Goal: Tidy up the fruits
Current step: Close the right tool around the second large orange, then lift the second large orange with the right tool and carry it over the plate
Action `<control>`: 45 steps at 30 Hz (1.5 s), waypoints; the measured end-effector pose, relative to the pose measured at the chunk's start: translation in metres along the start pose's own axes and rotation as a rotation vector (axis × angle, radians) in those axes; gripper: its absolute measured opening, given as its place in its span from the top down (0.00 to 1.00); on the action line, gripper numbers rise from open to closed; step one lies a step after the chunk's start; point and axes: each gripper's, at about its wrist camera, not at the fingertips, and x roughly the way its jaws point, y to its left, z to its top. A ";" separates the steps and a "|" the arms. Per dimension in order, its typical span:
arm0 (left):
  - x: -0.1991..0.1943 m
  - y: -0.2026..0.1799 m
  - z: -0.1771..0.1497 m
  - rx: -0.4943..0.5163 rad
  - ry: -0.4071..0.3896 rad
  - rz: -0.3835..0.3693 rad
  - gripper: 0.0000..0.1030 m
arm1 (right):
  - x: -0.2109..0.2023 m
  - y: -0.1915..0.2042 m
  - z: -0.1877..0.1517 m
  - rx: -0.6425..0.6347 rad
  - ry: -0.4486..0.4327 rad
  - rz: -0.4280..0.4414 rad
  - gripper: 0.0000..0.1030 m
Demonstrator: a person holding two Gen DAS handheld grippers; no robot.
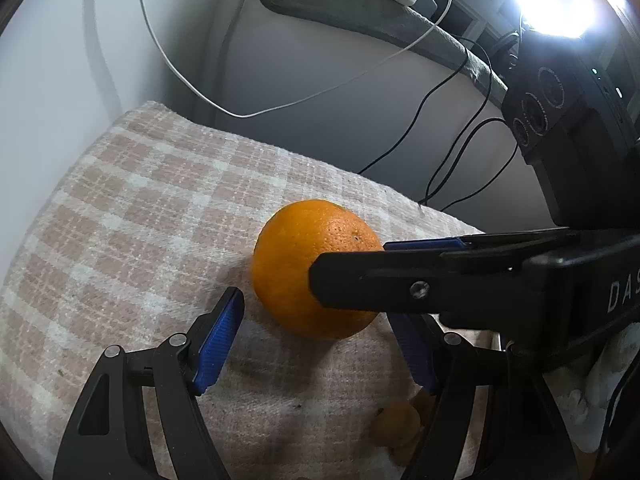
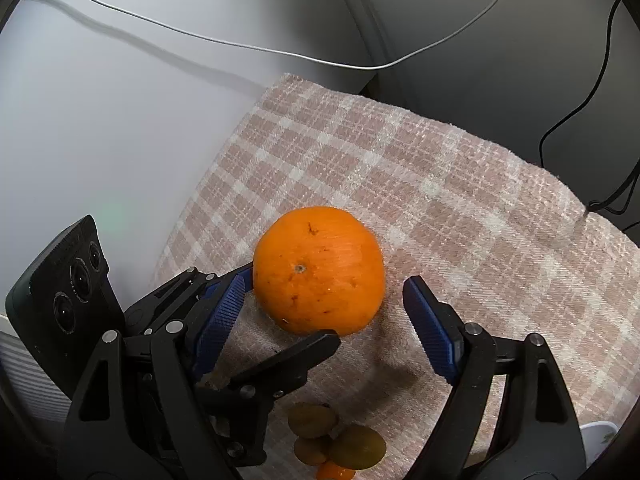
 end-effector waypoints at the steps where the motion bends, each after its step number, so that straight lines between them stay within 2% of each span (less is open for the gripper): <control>1: 0.001 0.000 0.001 0.001 0.000 -0.002 0.29 | 0.001 -0.001 0.000 0.004 0.001 0.003 0.18; 5: 0.006 -0.002 0.003 0.003 0.003 -0.007 0.28 | 0.006 -0.003 0.000 0.012 0.004 0.015 0.19; 10: 0.009 -0.007 0.003 0.026 -0.003 0.002 0.31 | 0.008 -0.002 -0.001 0.006 -0.001 0.022 0.28; 19: 0.009 -0.017 0.003 0.050 -0.024 0.026 0.31 | 0.004 0.003 -0.004 -0.001 -0.020 0.028 0.29; 29: -0.015 -0.022 -0.003 0.062 -0.063 0.024 0.31 | -0.018 0.016 -0.013 -0.025 -0.051 0.018 0.29; 45: -0.045 -0.069 -0.014 0.134 -0.142 0.041 0.31 | -0.070 0.027 -0.048 -0.029 -0.125 0.028 0.29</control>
